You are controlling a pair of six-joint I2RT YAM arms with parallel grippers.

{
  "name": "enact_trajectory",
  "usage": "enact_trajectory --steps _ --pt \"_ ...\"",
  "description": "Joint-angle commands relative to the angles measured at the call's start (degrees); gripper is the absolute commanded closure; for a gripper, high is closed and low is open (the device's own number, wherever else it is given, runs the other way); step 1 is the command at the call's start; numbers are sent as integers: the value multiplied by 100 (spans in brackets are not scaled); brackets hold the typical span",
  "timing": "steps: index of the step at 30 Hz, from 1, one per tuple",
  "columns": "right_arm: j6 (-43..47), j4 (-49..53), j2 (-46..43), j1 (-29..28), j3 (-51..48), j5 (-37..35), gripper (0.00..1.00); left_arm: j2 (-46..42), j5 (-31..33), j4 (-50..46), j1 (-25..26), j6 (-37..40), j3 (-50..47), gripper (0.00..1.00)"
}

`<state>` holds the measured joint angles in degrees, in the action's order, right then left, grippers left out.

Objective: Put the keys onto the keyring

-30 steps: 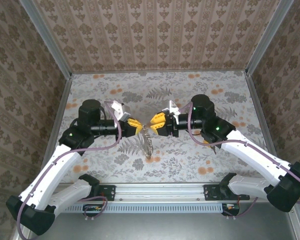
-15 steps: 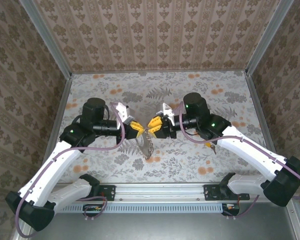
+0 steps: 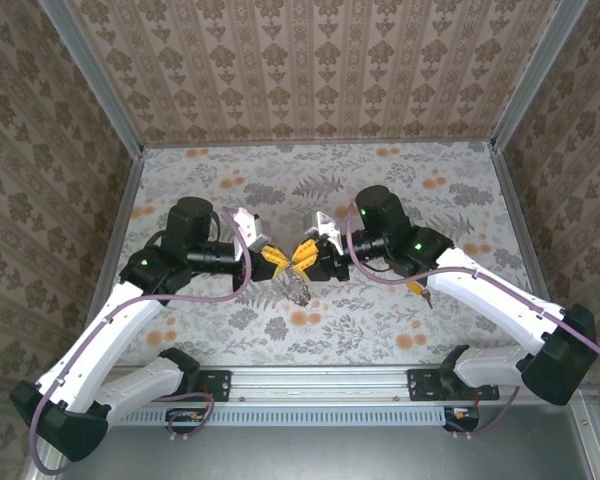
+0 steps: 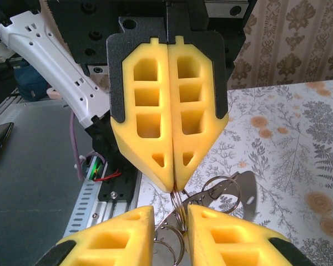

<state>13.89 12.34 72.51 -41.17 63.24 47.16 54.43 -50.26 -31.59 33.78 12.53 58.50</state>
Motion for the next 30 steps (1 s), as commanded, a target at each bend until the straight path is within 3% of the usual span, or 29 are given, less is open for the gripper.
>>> enact_trajectory --steps 1,7,15,23,26,30 --pt "165 161 87 -82 239 96 76 14 -56 2 74 168 234 100" --pt "159 98 140 -111 250 4 78 39 -62 -22 85 188 243 100" --pt "252 118 136 -123 233 -88 100 67 -37 -40 111 182 274 100" --pt "309 -58 -144 -94 -31 -196 100 -53 92 1 75 -14 223 100" --pt "-93 -642 -350 29 -277 75 100 -405 120 233 -99 -295 -18 74" --pt "-941 -1809 -611 287 -711 513 100 -924 -50 827 -343 -835 -408 66"
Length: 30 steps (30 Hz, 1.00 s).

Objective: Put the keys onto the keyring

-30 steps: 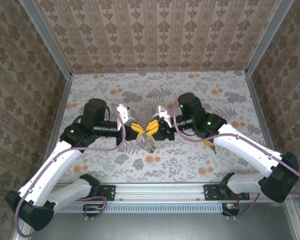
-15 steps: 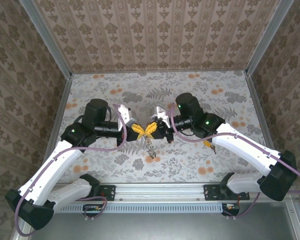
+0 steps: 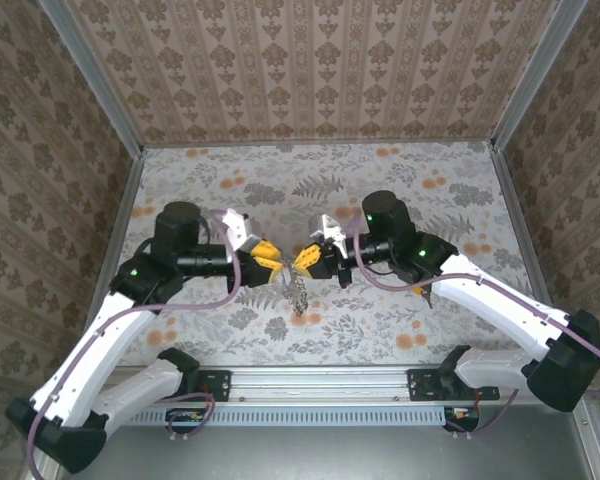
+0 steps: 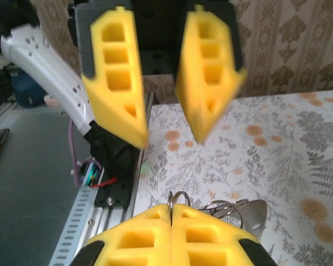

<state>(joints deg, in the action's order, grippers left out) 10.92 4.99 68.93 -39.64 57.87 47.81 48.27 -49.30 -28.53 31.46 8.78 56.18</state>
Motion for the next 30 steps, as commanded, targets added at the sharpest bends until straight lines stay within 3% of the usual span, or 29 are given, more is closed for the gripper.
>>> enact_trajectory --steps 1,3,7,13,23,30 --pt "-776 -1253 -280 165 -231 504 100 -386 -260 676 -168 -596 -243 65" --pt "-882 -1419 -300 194 -264 581 100 -441 -468 918 -226 -797 -318 67" --pt "-1037 -1682 -323 193 -265 737 100 -311 -949 1290 -228 -1085 -368 80" --pt "-1209 -2079 -396 193 -276 854 100 -201 -1162 2017 -211 -1473 -598 86" --pt "-1652 -2853 -367 185 -323 991 100 -105 -1256 2346 -56 -1609 -587 88" --pt "-1582 -2670 -369 160 -273 1125 100 72 -1060 2807 0 -1649 -595 88"
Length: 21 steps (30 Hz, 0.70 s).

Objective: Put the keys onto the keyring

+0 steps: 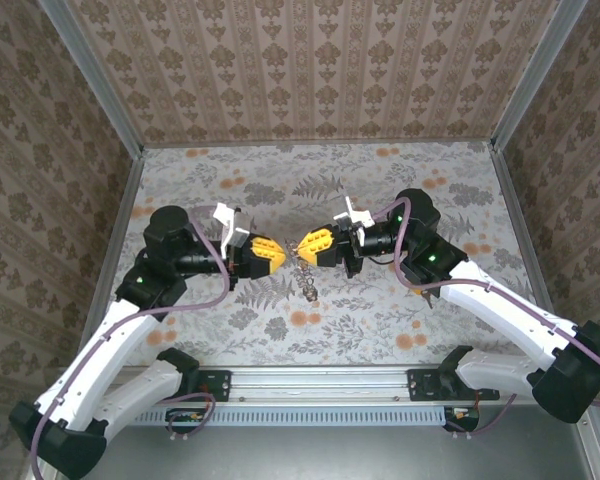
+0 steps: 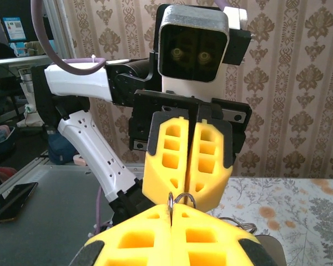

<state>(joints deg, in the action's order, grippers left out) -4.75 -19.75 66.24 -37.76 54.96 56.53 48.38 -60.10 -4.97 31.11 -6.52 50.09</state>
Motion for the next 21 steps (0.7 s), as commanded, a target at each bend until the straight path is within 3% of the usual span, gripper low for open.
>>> enact_trajectory --steps 1,8,11,14,21 --pt "45 -91 -102 -23 28 269 100 90 39 540 35 -145 11 88" --pt "456 637 -85 -46 199 333 100 217 200 997 68 -270 -17 87" --pt "501 691 -93 -43 214 241 100 295 209 914 129 -208 20 71" --pt "528 671 -136 -47 179 126 100 251 249 470 167 28 88 65" --pt "521 639 -113 -36 220 172 100 -157 549 -743 176 579 211 65"
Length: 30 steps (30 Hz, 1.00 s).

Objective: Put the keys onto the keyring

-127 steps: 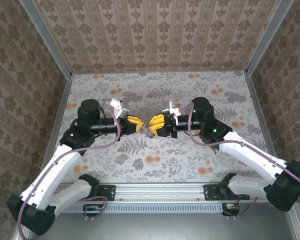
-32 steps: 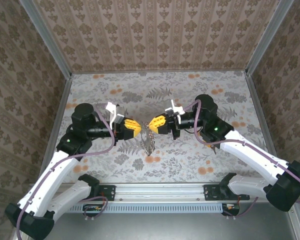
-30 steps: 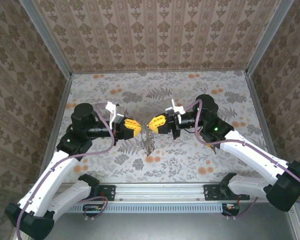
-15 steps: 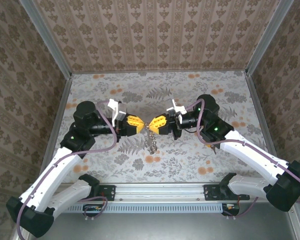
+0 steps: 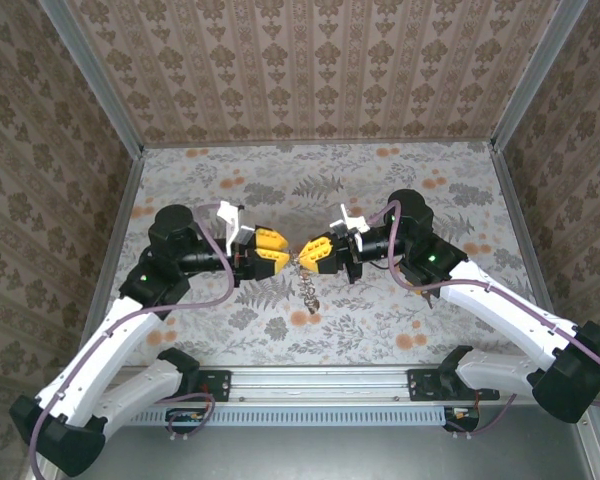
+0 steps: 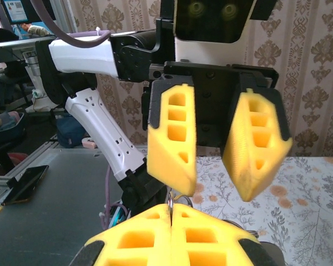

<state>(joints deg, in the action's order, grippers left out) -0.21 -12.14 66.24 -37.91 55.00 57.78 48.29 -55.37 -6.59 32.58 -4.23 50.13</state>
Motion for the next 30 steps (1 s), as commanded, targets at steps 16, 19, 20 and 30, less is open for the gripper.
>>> enact_trajectory --steps 16,19,20,30 --pt "126 72 -111 -80 260 57 100 95 -84 -404 81 433 345 67" --pt "135 89 -111 -84 267 58 100 140 -71 -466 164 492 400 67" --pt "132 89 -103 -85 268 58 100 160 -70 -469 193 500 409 67" --pt "232 228 -102 -80 327 -36 100 335 -149 -832 429 772 562 68"
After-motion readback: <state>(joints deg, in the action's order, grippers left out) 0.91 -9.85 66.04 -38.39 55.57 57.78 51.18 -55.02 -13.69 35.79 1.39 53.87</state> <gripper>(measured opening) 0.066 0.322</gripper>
